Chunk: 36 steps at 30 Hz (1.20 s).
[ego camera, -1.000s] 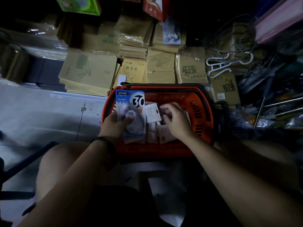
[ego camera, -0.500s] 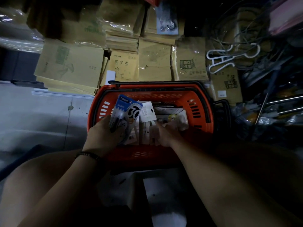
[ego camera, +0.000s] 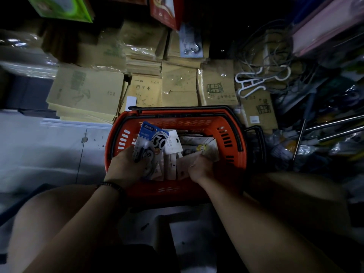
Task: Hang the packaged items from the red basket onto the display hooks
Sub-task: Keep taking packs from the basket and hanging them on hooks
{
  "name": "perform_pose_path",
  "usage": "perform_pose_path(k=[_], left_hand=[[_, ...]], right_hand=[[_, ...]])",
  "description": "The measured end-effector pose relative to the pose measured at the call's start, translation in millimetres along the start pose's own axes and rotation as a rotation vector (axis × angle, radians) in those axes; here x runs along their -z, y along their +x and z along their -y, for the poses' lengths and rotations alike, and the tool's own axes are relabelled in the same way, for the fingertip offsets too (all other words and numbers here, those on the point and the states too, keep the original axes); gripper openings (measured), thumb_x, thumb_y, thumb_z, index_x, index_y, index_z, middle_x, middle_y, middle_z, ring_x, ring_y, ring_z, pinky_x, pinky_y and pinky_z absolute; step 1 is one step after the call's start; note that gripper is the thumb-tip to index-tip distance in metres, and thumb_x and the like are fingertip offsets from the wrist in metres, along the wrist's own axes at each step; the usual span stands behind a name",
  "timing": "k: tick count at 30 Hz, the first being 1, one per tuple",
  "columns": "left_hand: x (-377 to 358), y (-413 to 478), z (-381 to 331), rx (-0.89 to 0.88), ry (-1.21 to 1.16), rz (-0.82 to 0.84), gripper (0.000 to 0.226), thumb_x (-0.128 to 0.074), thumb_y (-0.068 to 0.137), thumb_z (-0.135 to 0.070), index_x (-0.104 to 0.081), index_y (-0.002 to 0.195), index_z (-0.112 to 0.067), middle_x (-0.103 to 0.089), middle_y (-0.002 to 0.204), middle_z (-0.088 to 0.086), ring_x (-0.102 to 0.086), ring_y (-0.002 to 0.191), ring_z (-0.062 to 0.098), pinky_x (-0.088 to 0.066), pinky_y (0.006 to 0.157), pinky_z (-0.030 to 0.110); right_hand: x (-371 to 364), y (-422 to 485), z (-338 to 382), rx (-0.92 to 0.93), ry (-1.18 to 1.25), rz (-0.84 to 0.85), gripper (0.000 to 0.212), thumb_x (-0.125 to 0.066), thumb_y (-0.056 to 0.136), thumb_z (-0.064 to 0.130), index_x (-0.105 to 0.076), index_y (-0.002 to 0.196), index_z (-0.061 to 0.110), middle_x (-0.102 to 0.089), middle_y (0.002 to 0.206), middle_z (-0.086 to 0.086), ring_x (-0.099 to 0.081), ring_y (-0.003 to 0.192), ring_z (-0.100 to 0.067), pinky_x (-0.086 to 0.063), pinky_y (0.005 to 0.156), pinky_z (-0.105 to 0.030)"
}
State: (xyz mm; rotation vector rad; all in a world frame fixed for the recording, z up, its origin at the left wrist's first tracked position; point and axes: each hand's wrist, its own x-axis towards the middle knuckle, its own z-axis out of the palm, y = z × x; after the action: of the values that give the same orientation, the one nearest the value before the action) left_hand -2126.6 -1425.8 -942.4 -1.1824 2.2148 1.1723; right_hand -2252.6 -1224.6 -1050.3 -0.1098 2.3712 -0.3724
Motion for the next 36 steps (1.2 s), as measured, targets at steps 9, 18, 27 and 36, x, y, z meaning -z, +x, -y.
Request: perform_pose_path(k=[9, 18, 27, 36], left_hand=[[6.9, -30.8, -8.9, 0.046, -0.188, -0.039, 0.042, -0.073, 0.098, -0.041, -0.067, 0.132, -0.017, -0.071, 0.121, 0.009, -0.066, 0.116, 0.035, -0.051, 0.102, 0.044], [37.6, -102.5, -73.6, -0.166, -0.716, -0.145, 0.015, -0.076, 0.095, -0.024, -0.076, 0.11, -0.021, -0.08, 0.087, 0.005, -0.076, 0.087, 0.031, -0.062, 0.073, 0.039], [88.8, -186.8, -142.6, -0.411, -1.06, -0.011, 0.035, -0.07, 0.095, -0.016, -0.066, 0.13, -0.015, -0.078, 0.123, 0.016, -0.076, 0.109, 0.043, -0.059, 0.091, 0.068], [156.5, -243.7, -230.2, -0.686, -0.953, -0.112, 0.039, -0.071, 0.095, -0.011, -0.063, 0.133, -0.014, -0.077, 0.126, 0.014, -0.073, 0.117, 0.042, -0.054, 0.099, 0.073]], right_hand=[[45.1, -84.0, -1.5, 0.252, 0.49, -0.191, 0.039, -0.061, 0.096, -0.002, -0.052, 0.118, 0.028, -0.064, 0.108, 0.011, -0.066, 0.097, -0.013, -0.044, 0.074, -0.008], [125.3, -169.8, 24.6, 0.632, 0.702, -0.11, 0.075, -0.059, 0.1, 0.004, -0.038, 0.158, 0.048, -0.058, 0.153, 0.01, -0.058, 0.138, -0.013, -0.054, 0.109, -0.042], [221.4, -234.1, 40.3, 0.859, 0.608, -0.119, 0.075, -0.065, 0.103, 0.025, -0.027, 0.159, 0.058, -0.049, 0.159, 0.015, -0.047, 0.147, -0.01, -0.042, 0.121, -0.046], [349.8, -297.5, 86.9, 1.121, 0.115, -0.613, 0.101, -0.083, 0.085, 0.044, -0.023, 0.166, 0.035, -0.019, 0.158, 0.017, -0.022, 0.147, 0.007, -0.025, 0.118, -0.01]])
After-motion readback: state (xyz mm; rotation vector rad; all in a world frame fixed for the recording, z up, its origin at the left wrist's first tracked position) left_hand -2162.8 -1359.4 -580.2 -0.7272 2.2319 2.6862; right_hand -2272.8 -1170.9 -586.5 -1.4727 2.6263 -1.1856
